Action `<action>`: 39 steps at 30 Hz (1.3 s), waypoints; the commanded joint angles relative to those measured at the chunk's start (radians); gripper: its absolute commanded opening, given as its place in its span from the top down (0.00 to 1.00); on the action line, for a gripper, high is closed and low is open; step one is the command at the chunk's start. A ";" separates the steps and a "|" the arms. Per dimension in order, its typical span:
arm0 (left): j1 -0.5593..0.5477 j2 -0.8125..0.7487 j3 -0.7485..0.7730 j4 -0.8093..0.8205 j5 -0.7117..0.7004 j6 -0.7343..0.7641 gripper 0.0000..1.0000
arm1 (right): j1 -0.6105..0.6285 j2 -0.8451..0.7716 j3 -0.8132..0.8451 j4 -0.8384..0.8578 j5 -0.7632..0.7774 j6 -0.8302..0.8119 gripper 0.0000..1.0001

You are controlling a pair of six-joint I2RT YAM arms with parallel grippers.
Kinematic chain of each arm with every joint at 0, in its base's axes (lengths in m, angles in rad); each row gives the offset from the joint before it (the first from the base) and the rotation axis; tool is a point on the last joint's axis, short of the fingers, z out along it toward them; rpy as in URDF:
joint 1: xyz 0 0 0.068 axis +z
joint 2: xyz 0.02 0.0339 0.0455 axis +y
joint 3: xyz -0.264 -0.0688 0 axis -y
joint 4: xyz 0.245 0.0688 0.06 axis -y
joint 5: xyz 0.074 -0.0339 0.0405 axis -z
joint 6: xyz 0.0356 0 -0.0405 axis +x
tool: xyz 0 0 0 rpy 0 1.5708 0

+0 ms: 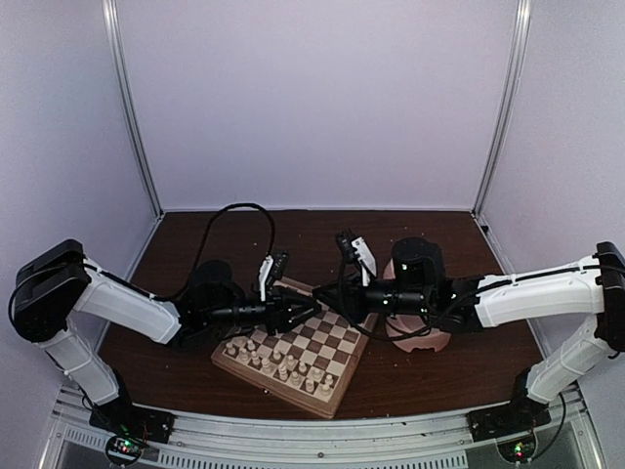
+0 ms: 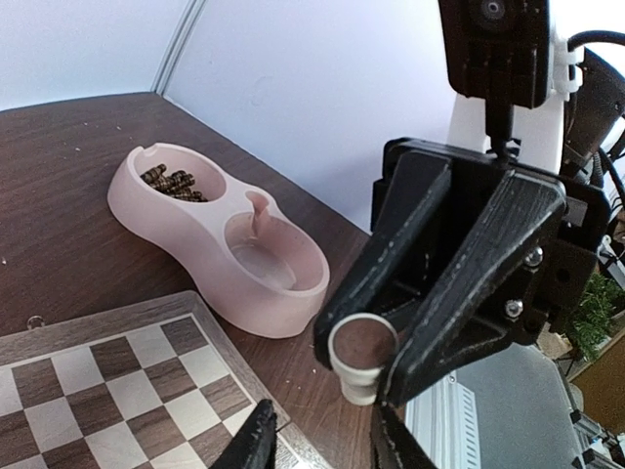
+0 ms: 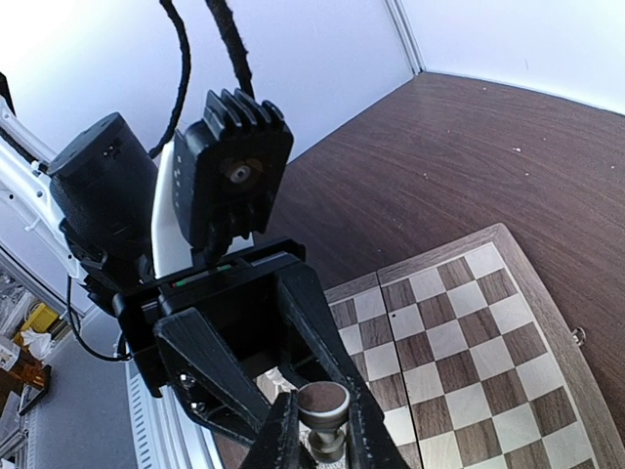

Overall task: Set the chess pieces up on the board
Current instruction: Pass from the right arm to the left

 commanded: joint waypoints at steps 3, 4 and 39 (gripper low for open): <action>-0.005 0.019 0.028 0.100 0.046 -0.032 0.67 | 0.011 -0.008 -0.015 0.054 -0.036 0.015 0.92; -0.005 0.017 0.025 0.102 0.044 -0.032 0.67 | 0.012 -0.007 -0.015 0.055 -0.035 0.015 0.93; -0.003 -0.019 0.005 0.124 0.046 -0.028 0.95 | 0.022 0.026 -0.009 0.068 -0.030 0.031 0.71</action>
